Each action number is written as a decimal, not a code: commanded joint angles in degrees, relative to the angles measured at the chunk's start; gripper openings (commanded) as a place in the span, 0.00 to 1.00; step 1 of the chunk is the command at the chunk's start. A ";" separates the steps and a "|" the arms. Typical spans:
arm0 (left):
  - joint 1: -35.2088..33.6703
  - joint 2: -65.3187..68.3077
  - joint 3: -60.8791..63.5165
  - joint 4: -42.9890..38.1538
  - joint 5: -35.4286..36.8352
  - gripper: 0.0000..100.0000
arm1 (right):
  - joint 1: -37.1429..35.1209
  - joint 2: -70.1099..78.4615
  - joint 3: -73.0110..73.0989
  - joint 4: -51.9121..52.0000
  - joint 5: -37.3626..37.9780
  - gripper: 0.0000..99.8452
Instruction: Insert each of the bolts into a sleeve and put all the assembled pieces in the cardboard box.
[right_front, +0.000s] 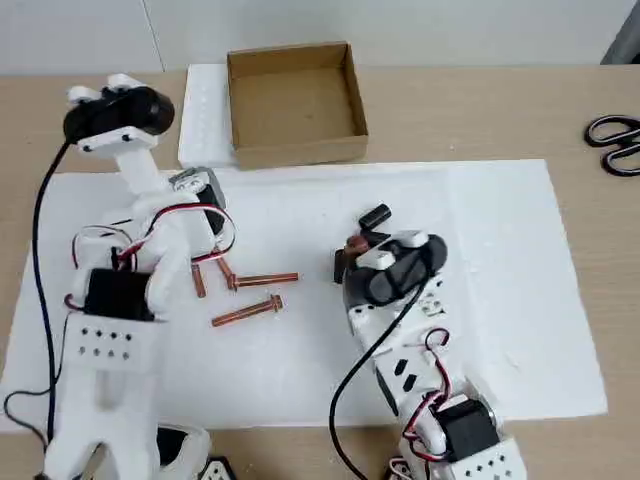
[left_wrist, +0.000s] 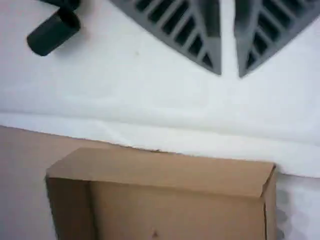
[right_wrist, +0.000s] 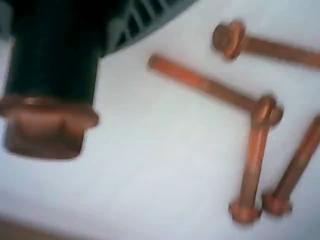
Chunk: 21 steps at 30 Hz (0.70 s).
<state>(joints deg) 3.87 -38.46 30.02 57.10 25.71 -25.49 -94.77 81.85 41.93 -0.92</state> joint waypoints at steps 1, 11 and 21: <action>-0.35 2.64 -2.42 -1.41 0.26 0.01 | 1.10 2.95 -0.88 -4.00 -0.70 0.00; -0.35 9.67 -2.68 -5.98 2.11 0.01 | 10.07 36.62 -25.67 -3.91 -9.05 0.00; -0.44 12.13 -2.42 -5.98 2.20 0.01 | 10.07 68.97 -55.56 -4.26 -9.32 0.00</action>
<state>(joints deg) 3.87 -26.15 30.02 51.30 27.38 -15.91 -32.79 37.54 39.65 -9.63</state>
